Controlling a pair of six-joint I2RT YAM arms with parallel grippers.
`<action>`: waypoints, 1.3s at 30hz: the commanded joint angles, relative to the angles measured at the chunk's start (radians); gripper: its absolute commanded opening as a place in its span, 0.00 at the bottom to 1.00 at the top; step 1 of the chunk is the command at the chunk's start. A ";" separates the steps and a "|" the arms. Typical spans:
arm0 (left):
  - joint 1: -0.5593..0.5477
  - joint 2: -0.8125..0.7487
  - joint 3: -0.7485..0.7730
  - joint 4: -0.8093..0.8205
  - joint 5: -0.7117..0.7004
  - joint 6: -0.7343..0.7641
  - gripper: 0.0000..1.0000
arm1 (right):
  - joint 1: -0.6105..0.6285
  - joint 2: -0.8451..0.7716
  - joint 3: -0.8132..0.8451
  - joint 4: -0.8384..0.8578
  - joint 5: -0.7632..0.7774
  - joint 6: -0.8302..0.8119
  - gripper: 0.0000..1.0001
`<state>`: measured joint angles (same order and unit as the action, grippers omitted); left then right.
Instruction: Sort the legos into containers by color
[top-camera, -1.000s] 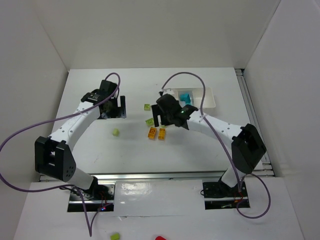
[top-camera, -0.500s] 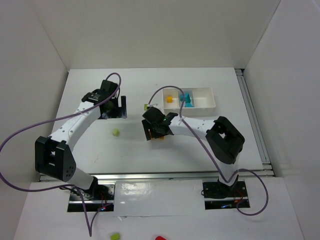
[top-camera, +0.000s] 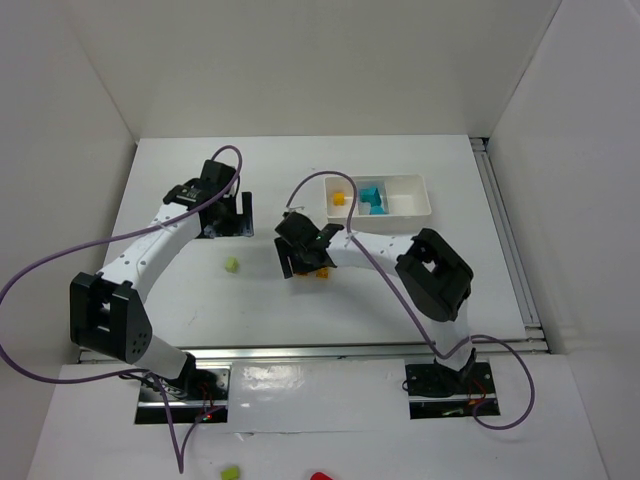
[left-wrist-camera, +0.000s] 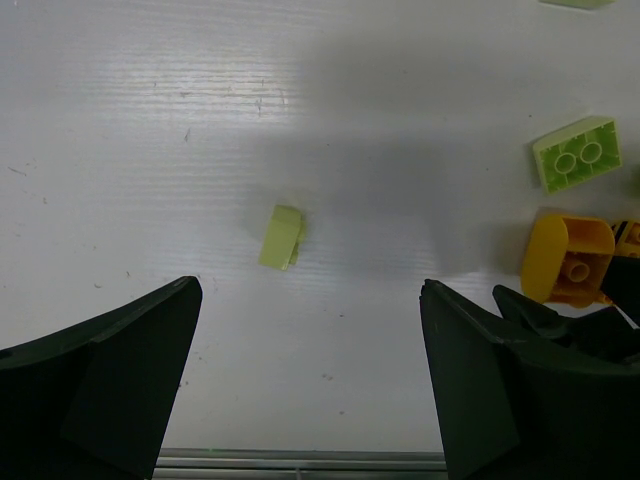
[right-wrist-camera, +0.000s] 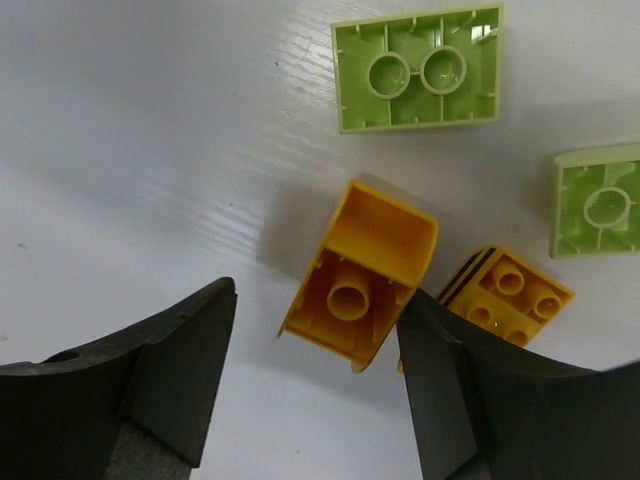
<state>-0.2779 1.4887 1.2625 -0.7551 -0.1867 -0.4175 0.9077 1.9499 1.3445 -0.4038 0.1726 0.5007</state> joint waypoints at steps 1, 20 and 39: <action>-0.004 -0.033 -0.012 -0.003 -0.013 0.013 1.00 | 0.010 0.038 0.074 0.011 0.031 0.006 0.71; -0.004 -0.051 -0.022 0.007 -0.040 0.002 1.00 | -0.179 -0.149 0.180 -0.083 0.257 -0.089 0.32; -0.004 -0.062 -0.012 -0.003 -0.050 -0.007 1.00 | -0.290 -0.164 0.228 -0.057 0.282 -0.082 0.73</action>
<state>-0.2779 1.4521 1.2404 -0.7551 -0.2199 -0.4221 0.5846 1.9759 1.6630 -0.4805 0.4351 0.3759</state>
